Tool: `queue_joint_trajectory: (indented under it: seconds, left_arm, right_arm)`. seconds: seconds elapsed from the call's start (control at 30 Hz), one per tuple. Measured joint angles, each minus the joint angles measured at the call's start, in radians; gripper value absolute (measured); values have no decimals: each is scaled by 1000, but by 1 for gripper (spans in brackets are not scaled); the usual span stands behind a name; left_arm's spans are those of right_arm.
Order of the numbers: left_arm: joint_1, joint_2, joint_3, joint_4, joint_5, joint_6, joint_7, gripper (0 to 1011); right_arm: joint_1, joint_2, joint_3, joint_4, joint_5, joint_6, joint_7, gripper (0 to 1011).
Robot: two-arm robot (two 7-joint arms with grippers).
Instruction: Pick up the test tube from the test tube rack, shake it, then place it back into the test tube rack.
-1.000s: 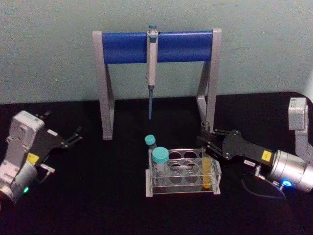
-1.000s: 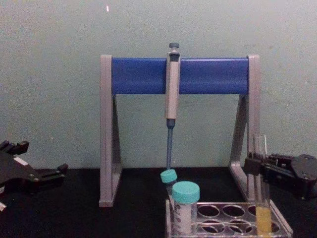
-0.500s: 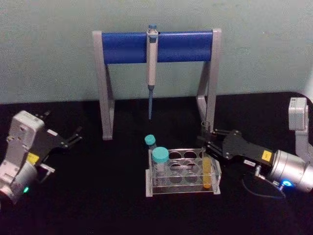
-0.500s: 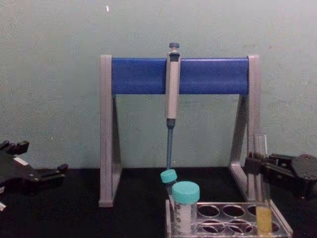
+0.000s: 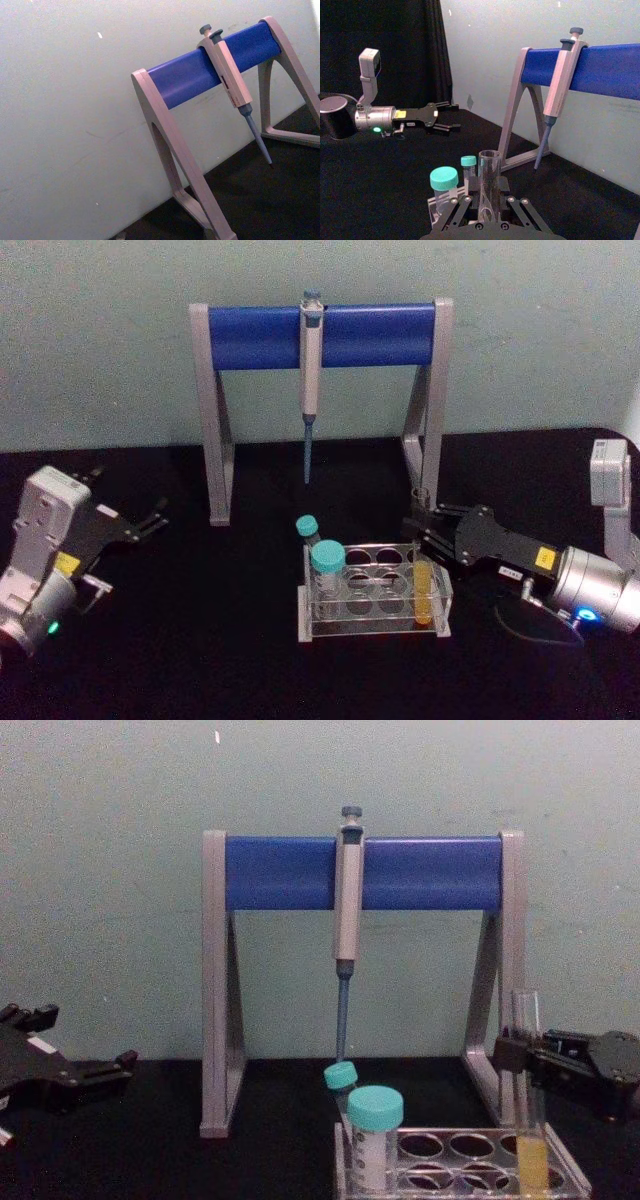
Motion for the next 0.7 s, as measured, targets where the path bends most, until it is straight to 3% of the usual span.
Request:
queue_joint_trajectory:
  seconds: [0.27,0.7]
  left_arm:
    - [0,0,0,0,0,0,0,1001]
    - [0,0,0,0,0,0,0,1001]
  right_arm:
    - [0,0,0,0,0,0,0,276]
    - [0,0,0,0,0,0,0,717]
